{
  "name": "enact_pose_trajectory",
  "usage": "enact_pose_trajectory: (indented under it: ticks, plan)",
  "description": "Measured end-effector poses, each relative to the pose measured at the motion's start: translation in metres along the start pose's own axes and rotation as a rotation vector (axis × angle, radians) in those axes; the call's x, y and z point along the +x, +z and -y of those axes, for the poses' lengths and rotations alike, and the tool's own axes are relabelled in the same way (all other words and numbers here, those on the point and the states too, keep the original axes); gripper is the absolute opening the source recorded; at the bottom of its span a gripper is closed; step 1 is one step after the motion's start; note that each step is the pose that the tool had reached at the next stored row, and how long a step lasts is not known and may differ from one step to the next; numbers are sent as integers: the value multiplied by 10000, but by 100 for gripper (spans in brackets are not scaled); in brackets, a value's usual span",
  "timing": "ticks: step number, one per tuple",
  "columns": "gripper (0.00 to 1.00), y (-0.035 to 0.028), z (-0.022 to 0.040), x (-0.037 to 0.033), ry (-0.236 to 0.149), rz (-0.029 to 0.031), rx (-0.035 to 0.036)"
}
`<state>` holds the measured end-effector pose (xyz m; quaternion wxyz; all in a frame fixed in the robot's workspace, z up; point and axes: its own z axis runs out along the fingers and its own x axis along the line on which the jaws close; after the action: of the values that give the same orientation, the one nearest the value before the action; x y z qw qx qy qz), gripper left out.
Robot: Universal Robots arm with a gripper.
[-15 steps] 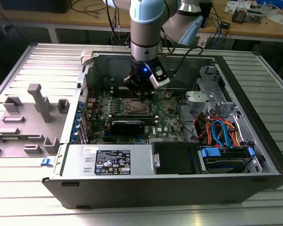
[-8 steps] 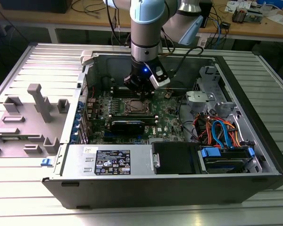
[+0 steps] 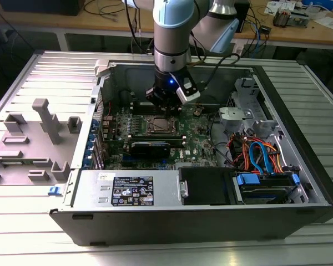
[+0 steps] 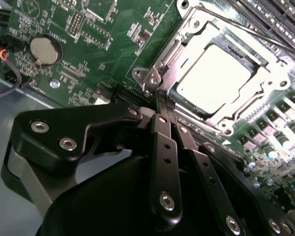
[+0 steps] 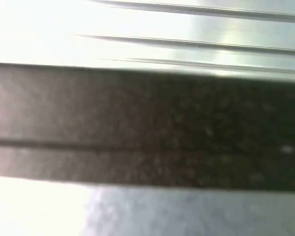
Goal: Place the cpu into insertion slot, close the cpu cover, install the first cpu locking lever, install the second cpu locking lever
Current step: 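Install the first cpu locking lever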
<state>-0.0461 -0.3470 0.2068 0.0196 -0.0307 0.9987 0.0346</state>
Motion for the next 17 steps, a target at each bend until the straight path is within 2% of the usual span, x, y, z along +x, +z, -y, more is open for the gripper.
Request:
enact_pose_trajectory:
  ticks: [1, 4, 10, 14, 17]
  plan:
    - [11, -12, -2, 0, 3, 6, -49]
    - [11, -26, -1, -1, 5, 8, -90]
    - [11, -26, 52, 3, 4, 6, -89]
    - [11, -18, 57, 6, 4, 7, -89]
    - [11, 17, 60, 9, 4, 1, -65]
